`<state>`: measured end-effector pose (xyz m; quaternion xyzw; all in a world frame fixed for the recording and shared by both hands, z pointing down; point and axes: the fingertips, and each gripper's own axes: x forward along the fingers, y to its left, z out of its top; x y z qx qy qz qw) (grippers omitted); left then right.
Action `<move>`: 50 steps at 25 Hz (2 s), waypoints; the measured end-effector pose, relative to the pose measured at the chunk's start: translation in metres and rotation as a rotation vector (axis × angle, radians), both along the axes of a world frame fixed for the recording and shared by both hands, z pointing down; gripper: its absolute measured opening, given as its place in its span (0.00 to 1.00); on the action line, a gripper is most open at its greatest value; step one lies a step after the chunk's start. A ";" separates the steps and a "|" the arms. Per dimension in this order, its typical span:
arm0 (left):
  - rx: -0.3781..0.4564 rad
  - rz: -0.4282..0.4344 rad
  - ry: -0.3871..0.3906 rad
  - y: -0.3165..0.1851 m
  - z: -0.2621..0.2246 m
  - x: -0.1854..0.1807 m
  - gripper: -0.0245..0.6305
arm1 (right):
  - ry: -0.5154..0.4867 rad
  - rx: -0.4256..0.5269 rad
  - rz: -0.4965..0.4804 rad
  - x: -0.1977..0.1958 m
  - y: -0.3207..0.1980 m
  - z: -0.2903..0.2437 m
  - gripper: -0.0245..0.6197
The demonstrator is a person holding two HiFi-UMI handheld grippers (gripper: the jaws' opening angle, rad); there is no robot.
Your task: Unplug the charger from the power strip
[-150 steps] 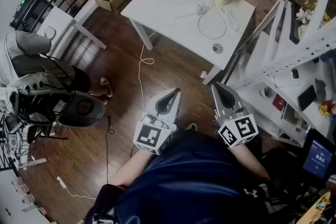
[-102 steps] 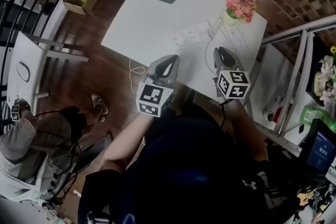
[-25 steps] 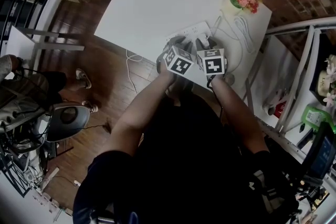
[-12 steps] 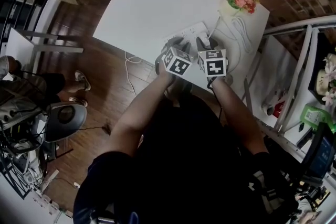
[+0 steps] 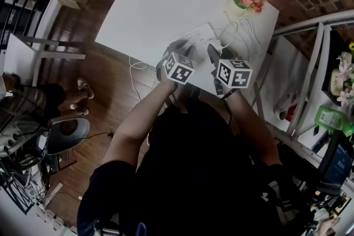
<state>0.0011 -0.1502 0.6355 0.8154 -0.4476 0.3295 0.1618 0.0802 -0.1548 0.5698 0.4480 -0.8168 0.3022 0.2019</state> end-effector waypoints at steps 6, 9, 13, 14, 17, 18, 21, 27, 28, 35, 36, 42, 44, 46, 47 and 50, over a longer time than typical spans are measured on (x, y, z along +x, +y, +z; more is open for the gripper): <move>0.073 -0.053 0.142 0.037 -0.055 -0.017 0.21 | -0.114 -0.076 0.104 0.030 0.024 0.007 0.26; 0.035 -0.107 0.251 0.064 -0.067 -0.025 0.21 | -0.153 -0.143 0.163 0.043 0.039 0.024 0.26; -0.017 -0.155 0.359 0.091 -0.077 -0.032 0.20 | -0.243 -0.249 0.210 0.046 0.055 0.051 0.26; -0.029 -0.156 0.385 0.096 -0.082 -0.032 0.20 | -0.271 -0.279 0.223 0.046 0.059 0.057 0.26; -0.064 -0.152 0.431 0.110 -0.089 -0.033 0.20 | -0.338 -0.337 0.255 0.046 0.064 0.069 0.26; -0.071 -0.153 0.432 0.113 -0.089 -0.035 0.19 | -0.345 -0.344 0.258 0.046 0.064 0.071 0.26; -0.085 -0.171 0.423 0.116 -0.090 -0.046 0.19 | -0.345 -0.358 0.259 0.047 0.064 0.077 0.26; -0.081 -0.179 0.421 0.120 -0.087 -0.049 0.19 | -0.271 -0.347 0.215 0.045 0.069 0.079 0.38; -0.079 -0.176 0.423 0.120 -0.088 -0.047 0.19 | -0.247 -0.341 0.207 0.046 0.069 0.078 0.40; -0.098 -0.153 0.433 0.119 -0.087 -0.039 0.18 | -0.119 -0.286 0.238 0.068 0.069 0.064 0.44; -0.100 -0.151 0.433 0.118 -0.087 -0.039 0.18 | -0.114 -0.284 0.243 0.071 0.070 0.062 0.44; -0.111 -0.131 0.429 0.115 -0.086 -0.032 0.18 | -0.099 -0.295 0.300 0.096 0.080 0.062 0.44; -0.111 -0.125 0.431 0.114 -0.086 -0.029 0.18 | -0.107 -0.297 0.328 0.106 0.084 0.062 0.44; -0.112 -0.120 0.434 0.113 -0.087 -0.027 0.18 | -0.116 -0.297 0.356 0.117 0.087 0.061 0.44; -0.113 -0.118 0.435 0.113 -0.087 -0.026 0.18 | -0.120 -0.296 0.369 0.121 0.088 0.060 0.44; -0.112 -0.117 0.442 0.111 -0.090 -0.025 0.18 | -0.123 -0.277 0.401 0.131 0.089 0.053 0.44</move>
